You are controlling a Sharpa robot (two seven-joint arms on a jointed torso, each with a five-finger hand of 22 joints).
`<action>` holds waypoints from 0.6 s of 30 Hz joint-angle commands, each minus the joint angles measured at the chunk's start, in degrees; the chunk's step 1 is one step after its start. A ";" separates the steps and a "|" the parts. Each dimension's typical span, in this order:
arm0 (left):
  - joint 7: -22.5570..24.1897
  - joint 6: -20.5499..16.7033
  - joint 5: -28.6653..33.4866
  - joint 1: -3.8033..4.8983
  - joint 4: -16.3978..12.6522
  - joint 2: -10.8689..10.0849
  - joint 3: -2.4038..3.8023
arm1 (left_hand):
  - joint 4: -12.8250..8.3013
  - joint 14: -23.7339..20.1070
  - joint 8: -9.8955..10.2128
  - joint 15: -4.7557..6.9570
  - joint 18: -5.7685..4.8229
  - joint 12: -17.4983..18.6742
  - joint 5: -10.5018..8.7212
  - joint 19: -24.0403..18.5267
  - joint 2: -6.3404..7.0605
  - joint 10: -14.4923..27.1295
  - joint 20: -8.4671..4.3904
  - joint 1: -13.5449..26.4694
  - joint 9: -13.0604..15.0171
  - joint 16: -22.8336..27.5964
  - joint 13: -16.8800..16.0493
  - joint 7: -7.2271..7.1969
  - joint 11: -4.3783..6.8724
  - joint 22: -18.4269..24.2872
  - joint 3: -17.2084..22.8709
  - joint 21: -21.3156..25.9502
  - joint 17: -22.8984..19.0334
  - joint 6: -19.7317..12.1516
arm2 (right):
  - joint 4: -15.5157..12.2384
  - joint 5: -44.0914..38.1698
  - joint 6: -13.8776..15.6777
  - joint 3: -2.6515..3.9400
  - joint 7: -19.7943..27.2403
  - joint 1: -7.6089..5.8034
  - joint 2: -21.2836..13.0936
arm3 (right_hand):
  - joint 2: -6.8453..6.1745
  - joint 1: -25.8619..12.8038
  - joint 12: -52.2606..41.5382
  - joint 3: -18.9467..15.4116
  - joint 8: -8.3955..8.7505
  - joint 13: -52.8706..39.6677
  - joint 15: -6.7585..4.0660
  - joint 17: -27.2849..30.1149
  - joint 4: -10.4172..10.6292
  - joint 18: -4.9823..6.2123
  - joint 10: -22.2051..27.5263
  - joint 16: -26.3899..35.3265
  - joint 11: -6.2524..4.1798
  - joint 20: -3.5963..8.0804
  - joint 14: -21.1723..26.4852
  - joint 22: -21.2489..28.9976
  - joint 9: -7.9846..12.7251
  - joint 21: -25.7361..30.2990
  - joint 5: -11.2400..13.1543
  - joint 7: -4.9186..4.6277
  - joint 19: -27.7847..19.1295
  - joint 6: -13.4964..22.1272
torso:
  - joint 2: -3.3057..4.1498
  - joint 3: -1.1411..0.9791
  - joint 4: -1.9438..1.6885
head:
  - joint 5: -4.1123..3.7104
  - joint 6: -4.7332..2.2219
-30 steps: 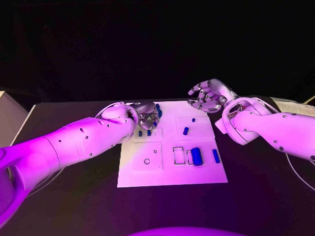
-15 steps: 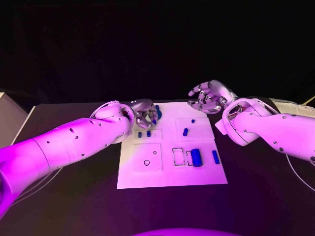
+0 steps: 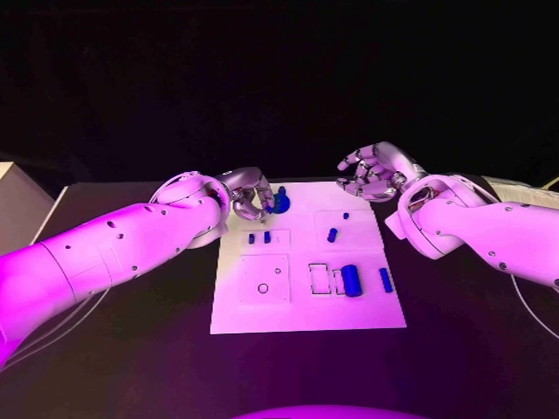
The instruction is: Assemble the parts on the task board
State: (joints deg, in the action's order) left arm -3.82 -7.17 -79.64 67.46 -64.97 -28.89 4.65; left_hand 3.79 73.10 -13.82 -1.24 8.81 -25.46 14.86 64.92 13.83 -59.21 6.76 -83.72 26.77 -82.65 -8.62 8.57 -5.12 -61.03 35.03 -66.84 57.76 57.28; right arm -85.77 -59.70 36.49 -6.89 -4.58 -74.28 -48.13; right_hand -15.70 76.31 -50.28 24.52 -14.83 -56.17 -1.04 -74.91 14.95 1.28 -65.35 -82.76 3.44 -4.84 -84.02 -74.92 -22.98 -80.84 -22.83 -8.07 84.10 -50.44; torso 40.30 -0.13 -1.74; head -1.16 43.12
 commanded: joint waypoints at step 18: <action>-1.40 3.37 -0.39 -0.36 1.90 0.29 -0.19 | 0.01 -0.04 0.42 -0.13 -0.68 0.47 -0.13 0.00 0.03 -0.38 0.12 0.53 -0.03 -0.15 0.10 -0.07 0.00 0.24 0.41 0.00 -0.50 0.36 | -0.05 -0.38 -0.41 0.00 0.60 0.05 0.07 | -0.31 -0.17 0.68 0.44 -0.24 0.37 -0.31 -3.62 -0.09 1.08 0.19 0.43 -0.35 0.40 -2.94 -7.57 -0.09 0.29 -0.11 -0.10 2.50 -0.47 | 0.17 -0.06 0.29 | 0.38 0.36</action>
State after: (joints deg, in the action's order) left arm -5.04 -4.80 -79.65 67.14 -63.06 -28.75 4.44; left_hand 3.79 73.10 -13.60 -1.24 8.81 -25.25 14.86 64.92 13.84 -59.20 6.76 -83.73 26.69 -82.65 -8.57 8.59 -5.12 -60.85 35.03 -66.84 57.31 57.26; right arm -85.75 -59.70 36.47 -6.89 -4.58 -74.25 -48.09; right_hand -15.70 76.31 -49.78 24.68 -14.83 -55.84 -1.04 -74.91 14.79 1.28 -65.21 -82.44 3.31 -4.84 -84.02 -74.94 -22.97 -80.84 -22.84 -8.27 84.09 -50.65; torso 40.45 -0.20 -1.48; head -0.74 43.45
